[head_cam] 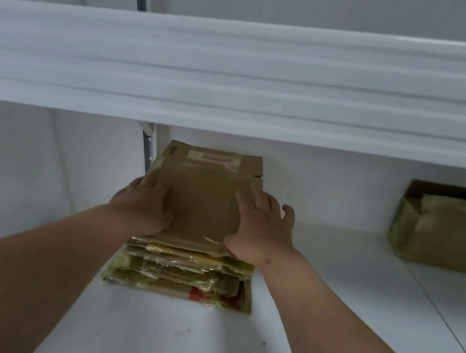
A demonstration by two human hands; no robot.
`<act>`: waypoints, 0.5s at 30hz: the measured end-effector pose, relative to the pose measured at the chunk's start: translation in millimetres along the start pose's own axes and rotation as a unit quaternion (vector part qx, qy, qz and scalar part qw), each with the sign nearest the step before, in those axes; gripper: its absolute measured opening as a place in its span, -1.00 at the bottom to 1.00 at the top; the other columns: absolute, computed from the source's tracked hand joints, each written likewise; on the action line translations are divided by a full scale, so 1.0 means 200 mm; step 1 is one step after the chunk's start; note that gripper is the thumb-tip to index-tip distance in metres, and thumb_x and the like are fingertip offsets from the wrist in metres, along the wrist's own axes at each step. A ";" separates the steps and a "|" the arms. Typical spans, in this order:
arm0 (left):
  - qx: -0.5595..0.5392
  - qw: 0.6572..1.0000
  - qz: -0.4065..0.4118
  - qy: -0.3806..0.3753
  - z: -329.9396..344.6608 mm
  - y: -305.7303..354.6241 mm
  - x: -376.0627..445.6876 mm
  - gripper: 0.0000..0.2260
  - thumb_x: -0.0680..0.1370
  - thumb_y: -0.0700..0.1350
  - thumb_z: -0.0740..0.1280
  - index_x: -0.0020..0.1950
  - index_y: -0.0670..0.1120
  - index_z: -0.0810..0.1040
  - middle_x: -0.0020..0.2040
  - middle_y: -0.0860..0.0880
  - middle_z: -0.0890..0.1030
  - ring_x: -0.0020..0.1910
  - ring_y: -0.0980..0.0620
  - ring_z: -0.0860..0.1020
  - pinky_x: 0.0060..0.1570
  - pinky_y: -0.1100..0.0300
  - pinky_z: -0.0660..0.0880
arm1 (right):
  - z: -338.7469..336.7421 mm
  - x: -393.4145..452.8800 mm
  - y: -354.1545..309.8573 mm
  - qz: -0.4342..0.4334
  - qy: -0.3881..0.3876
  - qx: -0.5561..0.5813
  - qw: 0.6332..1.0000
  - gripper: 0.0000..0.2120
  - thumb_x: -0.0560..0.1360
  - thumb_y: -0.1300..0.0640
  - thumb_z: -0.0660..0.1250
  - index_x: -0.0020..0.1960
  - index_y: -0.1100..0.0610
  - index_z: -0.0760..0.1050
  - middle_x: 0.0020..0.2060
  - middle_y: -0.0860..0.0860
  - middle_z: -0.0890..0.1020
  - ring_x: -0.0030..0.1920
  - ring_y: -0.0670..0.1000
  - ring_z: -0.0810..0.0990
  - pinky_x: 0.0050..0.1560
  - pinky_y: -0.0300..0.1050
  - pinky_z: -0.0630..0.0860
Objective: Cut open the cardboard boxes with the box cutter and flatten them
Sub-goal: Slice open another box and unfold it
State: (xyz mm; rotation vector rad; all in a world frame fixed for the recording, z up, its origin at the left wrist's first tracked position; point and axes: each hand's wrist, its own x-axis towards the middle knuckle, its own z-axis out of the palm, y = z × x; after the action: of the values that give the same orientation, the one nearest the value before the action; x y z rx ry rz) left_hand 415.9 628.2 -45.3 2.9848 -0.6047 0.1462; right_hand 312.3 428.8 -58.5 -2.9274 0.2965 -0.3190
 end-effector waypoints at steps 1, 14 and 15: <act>0.003 0.999 0.027 -0.020 0.01 0.01 0.02 -0.39 0.58 0.04 0.17 0.59 0.07 0.02 0.60 0.02 -0.02 0.55 -0.13 0.04 0.47 -0.12 0.17 | 0.01 0.01 -0.01 -0.026 -0.017 -0.018 0.999 -0.22 0.51 -0.15 0.24 0.61 -0.10 -0.08 0.60 -0.04 -0.17 0.59 0.07 -0.18 0.52 0.25 -0.25; 0.032 0.992 0.030 -0.115 0.13 0.05 0.11 -0.45 0.58 0.31 0.07 0.49 0.07 0.29 0.47 0.04 0.34 0.37 -0.09 0.38 0.33 -0.08 0.37 | 0.23 0.07 -0.05 0.004 -0.127 -0.013 0.992 -0.17 0.49 -0.50 -0.12 0.61 -0.07 -0.07 0.61 -0.07 -0.09 0.59 0.00 -0.14 0.52 0.24 -0.26; 0.036 0.992 0.026 -0.120 0.13 0.06 0.11 -0.46 0.56 0.32 0.09 0.46 0.08 0.32 0.43 0.03 0.38 0.32 -0.08 0.41 0.29 -0.09 0.39 | 0.24 0.07 -0.05 0.008 -0.132 -0.013 0.991 -0.17 0.49 -0.50 -0.11 0.61 -0.07 -0.07 0.61 -0.08 -0.09 0.59 0.00 -0.14 0.52 0.25 -0.26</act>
State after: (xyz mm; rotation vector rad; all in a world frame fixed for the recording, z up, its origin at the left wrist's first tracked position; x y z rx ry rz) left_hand 433.9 606.6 -68.5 3.0820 -0.7155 -0.1942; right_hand 338.7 442.2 -99.1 -2.9448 0.2863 0.0759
